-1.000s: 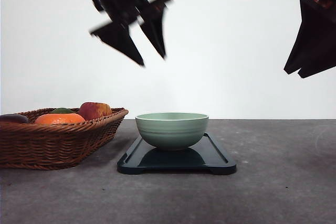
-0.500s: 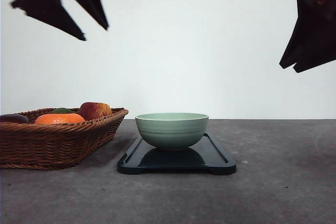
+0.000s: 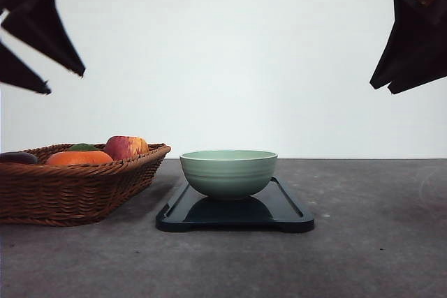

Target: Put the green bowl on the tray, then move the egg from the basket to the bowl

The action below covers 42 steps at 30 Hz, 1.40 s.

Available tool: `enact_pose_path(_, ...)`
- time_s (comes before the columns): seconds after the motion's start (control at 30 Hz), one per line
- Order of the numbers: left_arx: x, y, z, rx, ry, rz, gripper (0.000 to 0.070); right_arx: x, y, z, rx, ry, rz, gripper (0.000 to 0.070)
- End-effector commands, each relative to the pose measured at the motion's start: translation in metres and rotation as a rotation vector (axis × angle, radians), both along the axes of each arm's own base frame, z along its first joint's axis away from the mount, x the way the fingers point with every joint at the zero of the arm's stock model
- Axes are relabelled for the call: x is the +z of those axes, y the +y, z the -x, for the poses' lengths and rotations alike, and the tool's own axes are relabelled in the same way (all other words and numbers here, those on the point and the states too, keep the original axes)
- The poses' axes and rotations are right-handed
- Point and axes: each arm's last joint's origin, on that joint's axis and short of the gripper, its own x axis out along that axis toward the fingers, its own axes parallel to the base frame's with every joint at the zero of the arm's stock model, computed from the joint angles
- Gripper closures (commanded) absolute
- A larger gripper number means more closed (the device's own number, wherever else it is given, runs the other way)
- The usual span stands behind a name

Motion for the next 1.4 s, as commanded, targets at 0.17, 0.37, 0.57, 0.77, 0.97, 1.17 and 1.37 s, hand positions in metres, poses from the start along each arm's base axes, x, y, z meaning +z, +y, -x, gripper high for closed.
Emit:
enact_pose_path(0.17,-0.003,0.001,0.003,0.015,0.026,0.012,0.0351,0.001,0.002,-0.001,0.035,-0.002,-0.013,0.0512)
enact_pose_path(0.37,-0.002,0.001,0.003,0.020,0.032,0.021,0.0695,0.003,0.003,-0.002,0.039,-0.016,-0.022,0.0682)
enact_pose_path(0.57,-0.002,0.001,0.003,0.020,0.030,0.021,0.0700,0.005,0.003,-0.002,0.047,-0.031,-0.033,0.0683)
enact_pose_path(0.77,-0.002,0.001,0.003,0.020,0.030,0.021,0.0700,0.006,0.003,-0.002,0.047,-0.047,-0.038,0.0683)
enact_pose_path(0.97,0.001,0.003,0.005,0.011,-0.005,0.005,0.0700,0.008,0.004,-0.004,0.048,-0.071,-0.047,0.0683)
enact_pose_path(1.17,0.004,0.020,0.011,0.041,-0.113,-0.054,0.0700,0.008,0.004,-0.004,0.048,-0.072,-0.047,0.0683)
enact_pose_path(1.37,-0.008,0.046,0.030,0.156,-0.316,-0.086,0.0700,0.008,0.004,-0.004,0.048,-0.072,-0.047,0.0683)
